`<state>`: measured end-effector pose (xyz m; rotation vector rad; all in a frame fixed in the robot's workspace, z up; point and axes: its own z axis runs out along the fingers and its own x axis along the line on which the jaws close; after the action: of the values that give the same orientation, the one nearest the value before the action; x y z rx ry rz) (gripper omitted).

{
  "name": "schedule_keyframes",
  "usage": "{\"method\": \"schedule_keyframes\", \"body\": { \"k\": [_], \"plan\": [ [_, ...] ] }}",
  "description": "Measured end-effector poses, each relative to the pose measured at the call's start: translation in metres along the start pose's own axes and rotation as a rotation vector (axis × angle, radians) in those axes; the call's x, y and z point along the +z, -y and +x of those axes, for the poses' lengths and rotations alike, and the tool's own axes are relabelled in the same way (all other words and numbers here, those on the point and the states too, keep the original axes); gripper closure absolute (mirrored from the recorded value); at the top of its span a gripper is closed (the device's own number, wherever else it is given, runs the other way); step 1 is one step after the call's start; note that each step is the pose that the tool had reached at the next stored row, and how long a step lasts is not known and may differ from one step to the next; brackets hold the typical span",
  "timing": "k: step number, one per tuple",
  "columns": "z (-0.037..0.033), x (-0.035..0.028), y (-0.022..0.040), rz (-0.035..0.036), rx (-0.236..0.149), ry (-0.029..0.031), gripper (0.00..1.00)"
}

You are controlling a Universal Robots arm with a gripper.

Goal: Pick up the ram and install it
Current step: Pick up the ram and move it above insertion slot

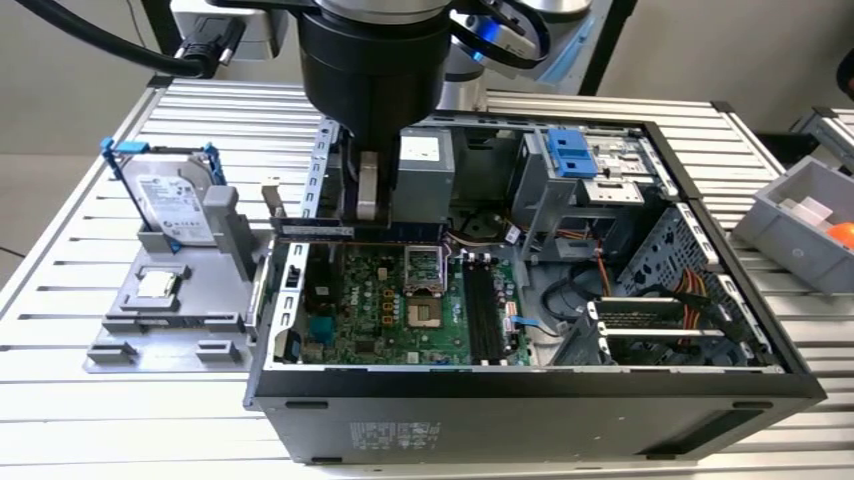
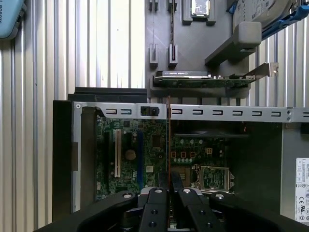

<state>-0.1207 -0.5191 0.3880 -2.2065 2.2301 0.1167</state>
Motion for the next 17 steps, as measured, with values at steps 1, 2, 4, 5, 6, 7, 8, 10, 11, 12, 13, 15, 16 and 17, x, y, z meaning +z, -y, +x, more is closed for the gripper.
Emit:
{"method": "schedule_keyframes", "body": {
  "k": [1,2,4,5,6,7,8,10,11,12,13,15,16,17],
  "plan": [
    [0.0000,0.0000,0.0003,0.0000,0.000,0.0000,1.00],
    [0.0000,0.0000,0.0006,0.0001,0.000,0.0001,1.00],
    [0.0000,0.0000,0.0010,0.0001,0.000,0.0001,1.00],
    [0.0000,0.0000,0.0012,0.0000,0.000,0.0001,1.00],
    [0.0000,0.0000,0.0015,0.0001,0.000,0.0000,1.00],
    [0.0000,0.0000,0.0016,0.0001,0.000,0.0001,1.00],
    [0.0000,-0.0001,0.0018,0.0000,0.000,-0.0001,1.00],
    [0.0000,-0.0001,0.0022,0.0001,0.000,0.0001,1.00],
    [0.0000,-0.0002,0.0025,-0.0001,0.000,-0.0001,1.00],
    [0.0000,-0.0001,0.0028,0.0001,0.000,0.0001,1.00],
    [0.0000,-0.0001,0.0030,0.0000,0.000,0.0001,1.00],
    [0.0000,-0.0001,0.0035,0.0001,0.000,0.0000,1.00],
    [0.0000,-0.0002,0.0037,0.0000,0.000,0.0000,1.00],
    [0.0000,-0.0002,0.0040,0.0000,0.000,-0.0001,1.00]
  ]
}}
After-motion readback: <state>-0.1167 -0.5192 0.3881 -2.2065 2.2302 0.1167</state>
